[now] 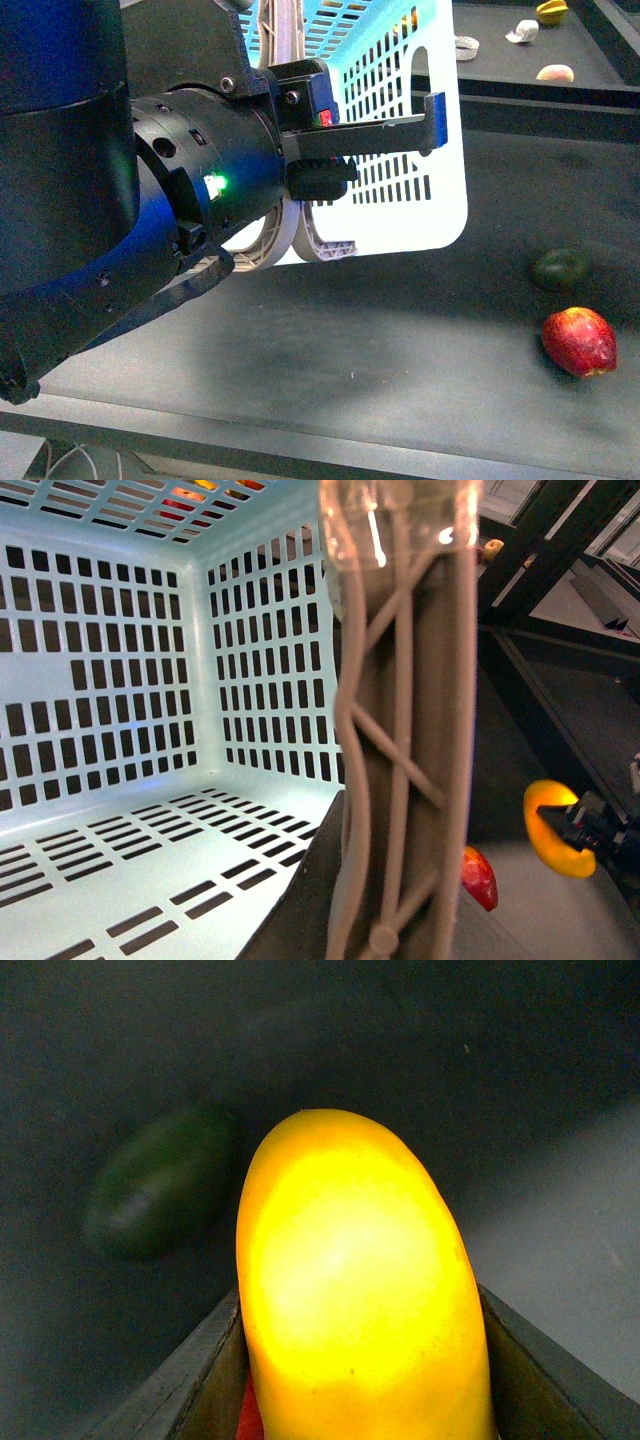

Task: Pick mango with right arm and hold basket with left

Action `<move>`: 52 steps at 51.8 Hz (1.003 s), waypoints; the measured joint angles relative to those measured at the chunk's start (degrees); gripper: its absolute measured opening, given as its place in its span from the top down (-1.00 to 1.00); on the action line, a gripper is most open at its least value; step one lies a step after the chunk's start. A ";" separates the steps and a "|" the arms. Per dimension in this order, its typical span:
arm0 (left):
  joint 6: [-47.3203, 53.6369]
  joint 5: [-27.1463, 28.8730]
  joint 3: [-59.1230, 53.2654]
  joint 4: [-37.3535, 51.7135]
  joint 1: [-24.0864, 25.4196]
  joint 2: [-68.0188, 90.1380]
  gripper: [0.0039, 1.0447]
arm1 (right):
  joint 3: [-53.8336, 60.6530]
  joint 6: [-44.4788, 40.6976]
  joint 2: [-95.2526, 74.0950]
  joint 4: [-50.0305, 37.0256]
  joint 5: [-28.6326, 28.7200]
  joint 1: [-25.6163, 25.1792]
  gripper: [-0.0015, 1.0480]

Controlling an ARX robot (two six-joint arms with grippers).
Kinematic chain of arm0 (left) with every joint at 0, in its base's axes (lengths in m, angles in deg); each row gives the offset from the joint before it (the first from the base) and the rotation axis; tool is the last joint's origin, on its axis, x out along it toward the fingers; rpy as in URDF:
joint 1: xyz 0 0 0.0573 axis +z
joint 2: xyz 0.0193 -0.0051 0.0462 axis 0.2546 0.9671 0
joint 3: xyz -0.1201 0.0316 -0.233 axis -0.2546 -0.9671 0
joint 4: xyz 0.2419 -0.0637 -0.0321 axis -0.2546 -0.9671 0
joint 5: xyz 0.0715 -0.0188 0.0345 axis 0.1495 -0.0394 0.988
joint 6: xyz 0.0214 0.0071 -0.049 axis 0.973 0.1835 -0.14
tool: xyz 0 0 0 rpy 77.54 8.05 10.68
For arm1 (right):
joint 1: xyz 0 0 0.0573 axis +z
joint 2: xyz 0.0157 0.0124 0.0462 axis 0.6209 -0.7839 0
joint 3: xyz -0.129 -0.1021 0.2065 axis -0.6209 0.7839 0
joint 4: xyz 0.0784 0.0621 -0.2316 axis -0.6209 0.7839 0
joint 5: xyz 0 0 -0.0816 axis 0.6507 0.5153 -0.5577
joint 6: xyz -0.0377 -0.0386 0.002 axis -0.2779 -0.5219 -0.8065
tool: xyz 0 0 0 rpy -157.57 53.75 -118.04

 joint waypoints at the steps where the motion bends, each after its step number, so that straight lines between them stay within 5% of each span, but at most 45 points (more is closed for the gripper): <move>1: 0.00 0.00 0.00 0.00 0.00 0.00 0.90 | 0.92 0.37 1.90 0.02 0.52 0.22 -0.10; 12: 0.02 0.04 0.00 0.00 0.00 0.00 0.90 | 7.04 2.93 16.52 2.27 4.52 3.61 -0.10; 28: 0.00 0.00 0.00 0.00 0.00 0.00 0.90 | 12.09 4.48 36.50 8.24 11.39 17.51 -0.10; 36: 0.00 0.02 0.00 0.00 0.00 0.00 0.90 | 11.52 4.48 41.35 9.99 11.78 26.97 -0.10; 52: 0.00 0.13 0.00 0.00 0.02 0.00 0.90 | 6.73 4.70 38.60 11.67 9.77 35.01 -0.10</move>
